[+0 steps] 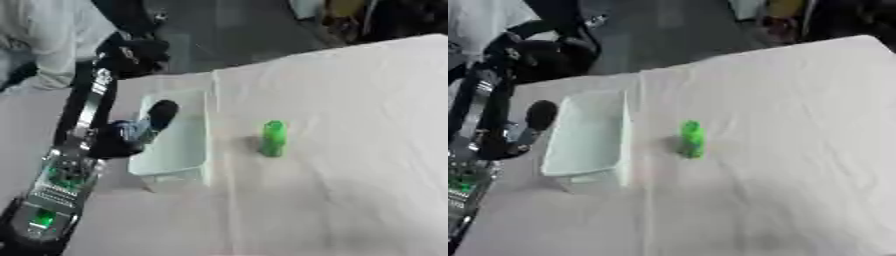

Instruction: Pick up objects on the table and place them in the box.

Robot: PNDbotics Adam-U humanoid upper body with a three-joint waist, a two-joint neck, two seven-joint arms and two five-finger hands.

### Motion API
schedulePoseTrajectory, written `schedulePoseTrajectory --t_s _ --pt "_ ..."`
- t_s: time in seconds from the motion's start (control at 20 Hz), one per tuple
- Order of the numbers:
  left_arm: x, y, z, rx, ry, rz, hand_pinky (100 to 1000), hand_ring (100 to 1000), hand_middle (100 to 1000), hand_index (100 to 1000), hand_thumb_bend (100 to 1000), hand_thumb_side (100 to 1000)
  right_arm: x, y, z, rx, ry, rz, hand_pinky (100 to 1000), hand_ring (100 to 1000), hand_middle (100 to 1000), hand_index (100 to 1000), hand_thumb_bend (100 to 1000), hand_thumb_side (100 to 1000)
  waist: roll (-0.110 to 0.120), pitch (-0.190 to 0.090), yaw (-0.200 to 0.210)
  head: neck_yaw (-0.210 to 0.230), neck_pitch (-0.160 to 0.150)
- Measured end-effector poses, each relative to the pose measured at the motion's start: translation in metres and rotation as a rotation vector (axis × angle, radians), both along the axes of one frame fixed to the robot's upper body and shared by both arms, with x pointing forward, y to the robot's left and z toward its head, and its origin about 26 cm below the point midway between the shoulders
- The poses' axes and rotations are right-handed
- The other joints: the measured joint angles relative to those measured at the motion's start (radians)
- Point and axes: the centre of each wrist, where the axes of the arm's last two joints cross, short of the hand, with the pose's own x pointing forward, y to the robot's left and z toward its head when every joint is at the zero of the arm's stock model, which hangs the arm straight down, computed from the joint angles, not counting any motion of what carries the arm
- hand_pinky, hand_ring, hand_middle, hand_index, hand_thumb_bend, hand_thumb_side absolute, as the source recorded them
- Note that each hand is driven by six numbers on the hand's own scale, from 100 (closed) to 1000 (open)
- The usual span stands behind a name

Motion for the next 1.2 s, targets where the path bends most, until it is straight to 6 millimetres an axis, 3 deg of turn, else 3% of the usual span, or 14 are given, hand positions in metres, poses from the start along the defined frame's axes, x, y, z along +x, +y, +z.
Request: schedulePoseTrajectory --t_s 0.25,0.3,0.4,0.45,0.5,0.55,0.6,0.75,0.9,1.2 --pt "0.000 0.000 0.000 0.000 0.000 0.000 604 634 873 806 758 769 0.000 0.000 0.000 -0.002 0.000 -0.001 497 614 664 674 100 366 0.000 0.000 0.002 0.000 -0.010" --pt "0.000 0.000 0.000 0.000 0.000 0.000 604 634 873 806 761 766 0.000 0.000 0.000 -0.002 0.000 -0.001 499 619 680 717 100 338 0.000 0.000 0.003 0.000 -0.014" --pt "0.000 0.000 0.000 0.000 0.000 0.000 604 634 873 806 759 769 -0.001 -0.001 -0.003 0.009 0.005 -0.006 518 642 729 795 100 429 0.000 0.000 0.008 -0.002 -0.018" --pt "0.000 0.000 0.000 0.000 0.000 0.000 605 634 873 806 757 770 -0.002 -0.003 -0.008 0.025 0.011 -0.013 565 683 777 867 100 523 0.000 0.000 0.018 -0.005 -0.023" --pt "0.000 0.000 0.000 0.000 0.000 0.000 605 635 873 805 756 771 -0.003 -0.003 -0.013 0.038 0.015 -0.022 598 711 807 922 100 524 -0.001 0.000 0.028 -0.012 -0.025" --pt "0.000 0.000 0.000 0.000 0.000 0.000 605 635 873 806 756 770 -0.004 -0.003 -0.018 0.037 0.018 -0.035 608 718 809 929 100 409 -0.003 0.000 0.034 -0.016 -0.029" --pt "0.000 0.000 0.000 0.000 0.000 0.000 606 635 873 806 756 772 -0.005 -0.003 -0.023 0.024 0.016 -0.053 650 739 835 967 100 526 -0.008 -0.001 0.037 -0.020 -0.031" --pt "0.000 0.001 0.001 0.005 0.000 0.002 606 635 873 805 756 773 -0.008 -0.006 -0.029 -0.057 -0.029 -0.126 694 741 837 970 100 528 -0.024 -0.010 0.046 -0.025 -0.031" --pt "0.000 0.001 0.001 0.009 -0.001 0.002 606 635 872 805 758 773 -0.009 -0.011 -0.023 -0.136 -0.114 -0.208 758 748 821 956 100 536 -0.025 -0.012 0.053 -0.020 -0.029" --pt "0.000 0.001 0.001 0.012 -0.001 -0.001 605 634 873 805 762 773 -0.008 -0.009 -0.014 -0.200 -0.106 -0.405 805 761 825 954 100 552 -0.027 -0.012 0.060 -0.019 -0.005"
